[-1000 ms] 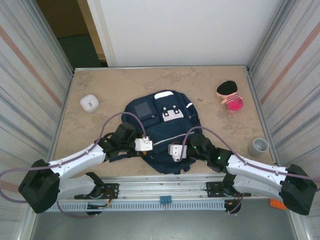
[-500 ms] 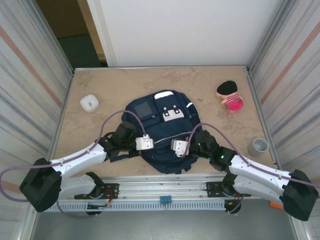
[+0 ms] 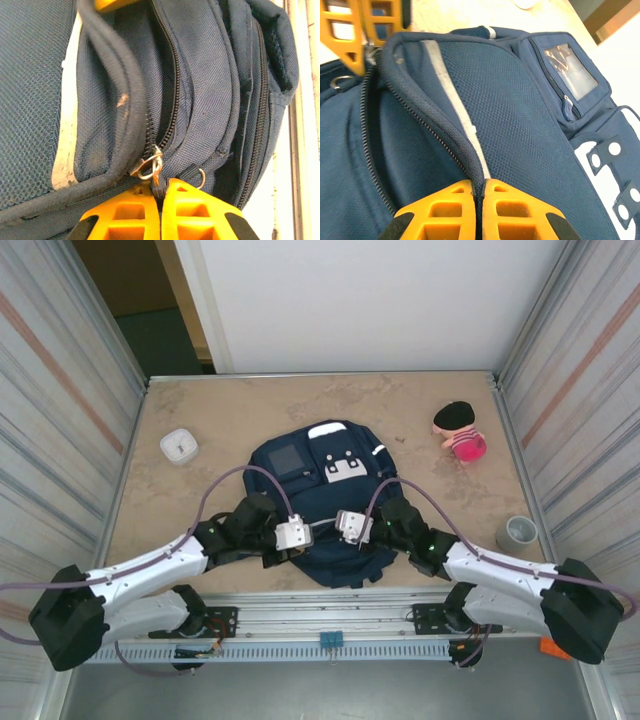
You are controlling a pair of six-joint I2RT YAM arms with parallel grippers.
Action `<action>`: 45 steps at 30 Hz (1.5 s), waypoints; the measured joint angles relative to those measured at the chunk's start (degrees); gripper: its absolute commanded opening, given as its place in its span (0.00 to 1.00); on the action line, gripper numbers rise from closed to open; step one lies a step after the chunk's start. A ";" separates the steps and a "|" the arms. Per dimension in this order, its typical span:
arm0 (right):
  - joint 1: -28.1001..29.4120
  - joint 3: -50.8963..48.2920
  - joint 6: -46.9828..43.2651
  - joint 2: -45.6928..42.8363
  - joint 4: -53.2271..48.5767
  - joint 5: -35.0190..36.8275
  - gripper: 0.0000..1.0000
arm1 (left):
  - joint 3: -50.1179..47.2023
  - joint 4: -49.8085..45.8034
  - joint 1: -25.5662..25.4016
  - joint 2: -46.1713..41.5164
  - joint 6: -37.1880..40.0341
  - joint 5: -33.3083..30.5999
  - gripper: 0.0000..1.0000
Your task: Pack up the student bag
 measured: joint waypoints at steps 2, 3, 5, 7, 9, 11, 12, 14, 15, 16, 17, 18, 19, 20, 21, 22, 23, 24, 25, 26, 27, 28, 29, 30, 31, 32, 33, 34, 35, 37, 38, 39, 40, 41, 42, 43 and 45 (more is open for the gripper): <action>-0.39 0.35 0.96 1.33 1.44 -0.02 0.00 | -0.11 0.50 -1.81 -0.76 -2.97 -1.36 0.00; -0.39 0.55 1.49 1.70 1.81 -0.04 0.00 | -0.35 1.16 -2.58 -1.03 -4.28 -2.01 0.00; -0.50 1.09 2.47 1.73 1.79 -0.24 0.20 | -0.85 2.47 -3.98 -1.27 -6.84 -3.32 0.00; -0.87 1.68 4.63 0.83 0.70 -0.46 0.37 | -1.44 4.07 -4.90 -1.27 -9.42 -4.33 0.00; -1.64 2.69 8.02 -1.46 -2.32 -1.36 0.45 | -1.77 5.40 -5.44 -1.27 -11.26 -5.05 0.00; -2.34 4.31 13.57 -5.25 -6.86 -2.19 0.50 | -1.92 6.34 -5.60 -1.25 -12.41 -5.49 0.00; -2.62 5.35 17.90 -7.50 -9.07 -2.38 0.51 | -1.95 6.67 -5.60 -1.25 -12.90 -5.64 0.00; -2.89 7.45 27.30 -11.58 -12.61 -2.51 0.51 | -1.95 7.17 -5.84 -1.20 -13.66 -6.03 0.00; -3.02 8.41 32.59 -13.68 -14.43 -2.54 0.51 | -1.97 7.45 -5.88 -1.14 -13.90 -6.27 0.00; -3.02 9.22 38.38 -15.63 -16.39 -2.45 0.51 | -2.08 7.78 -5.97 -1.11 -14.23 -6.56 0.00; -3.02 9.68 43.23 -17.09 -18.27 -2.10 0.51 | -2.19 7.98 -5.97 -1.11 -14.51 -6.80 0.00; -3.08 9.81 48.37 -18.38 -20.28 -1.75 0.51 | -2.32 8.09 -6.01 -1.11 -14.78 -6.99 0.00; -3.10 9.81 54.03 -19.61 -22.99 -1.51 0.52 | -2.45 8.15 -6.10 -1.11 -14.93 -7.17 0.00; -3.13 9.77 58.34 -20.26 -25.18 -1.38 0.53 | -2.51 8.28 -6.12 -1.11 -14.99 -7.26 0.00; -3.13 9.66 63.76 -20.83 -27.67 -1.31 0.54 | -2.58 8.33 -6.12 -1.14 -15.15 -7.34 0.00; -3.13 9.31 68.61 -21.00 -29.29 -1.53 0.56 | -2.60 8.33 -6.12 -1.14 -15.21 -7.37 0.00; -3.13 8.72 72.30 -21.11 -30.08 -1.79 0.57 | -2.64 8.37 -6.12 -1.11 -15.32 -7.39 0.00; -3.13 7.65 76.85 -21.27 -30.47 -2.43 0.59 | -2.64 8.37 -6.12 -1.14 -15.37 -7.39 0.00; -3.13 6.32 81.00 -21.38 -30.40 -3.37 0.61 | -2.64 8.37 -6.12 -1.14 -15.39 -7.39 0.00; -3.10 5.09 84.48 -21.44 -30.23 -4.13 0.62 | -2.67 8.48 -6.12 -1.14 -15.45 -7.39 0.00; -3.10 3.72 87.82 -21.55 -29.53 -4.90 0.62 | -2.78 8.70 -6.12 -1.14 -15.63 -7.39 0.00; -3.10 2.36 91.01 -21.73 -28.63 -5.38 0.62 | -2.91 8.92 -6.12 -1.16 -15.76 -7.39 0.00; -3.10 1.25 93.83 -21.90 -27.96 -5.84 0.62 | -3.04 9.09 -6.12 -1.16 -15.80 -7.39 0.00; -3.13 0.24 96.48 -22.08 -27.02 -6.14 0.62 | -3.17 9.16 -6.12 -1.16 -15.82 -7.37 0.00; -3.19 -0.44 98.53 -22.21 -26.01 -6.25 0.62 | -3.17 9.16 -6.12 -1.16 -15.82 -7.37 0.00; -3.41 -0.92 100.61 -22.29 -25.00 -6.29 0.61 | -3.17 9.16 -6.12 -1.16 -15.85 -7.37 0.00; -3.63 -1.29 102.29 -22.34 -23.89 -6.23 0.60 | -3.19 9.18 -6.12 -1.16 -15.89 -7.37 0.00; -3.85 -1.49 103.67 -22.32 -22.91 -6.23 0.60 | -3.19 9.18 -6.12 -1.16 -16.02 -7.37 0.00; -4.20 -1.73 105.15 -22.25 -21.53 -6.23 0.59 | -3.19 9.18 -6.12 -1.16 -16.20 -7.34 0.00; -4.70 -2.21 107.23 -21.77 -18.71 -6.25 0.57 | -3.19 9.18 -6.12 -1.18 -16.24 -7.34 0.00; -4.92 -2.45 108.24 -21.18 -17.27 -6.25 0.56 | -3.19 9.18 -6.12 -1.22 -16.24 -7.34 0.00; -5.01 -2.75 109.26 -20.33 -15.63 -6.29 0.54 | -3.19 9.18 -6.12 -1.29 -16.24 -7.34 0.00; -5.01 -2.99 109.87 -19.61 -14.53 -6.29 0.53 | -3.19 9.18 -6.12 -1.33 -16.24 -7.34 0.00; -5.01 -3.23 110.55 -18.69 -13.44 -6.40 0.53 | -3.19 9.18 -6.12 -1.38 -16.24 -7.34 0.00; -5.01 -3.32 111.14 -17.79 -12.48 -6.47 0.53 | -3.19 9.18 -6.12 -1.40 -16.24 -7.32 0.00; -5.07 -3.32 111.45 -17.09 -11.74 -6.56 0.53 | -3.19 9.18 -6.12 -1.40 -16.24 -7.32 0.00; -5.22 -3.32 112.17 -15.56 -10.12 -6.64 0.51 | -3.21 9.18 -6.12 -1.40 -16.24 -7.32 0.00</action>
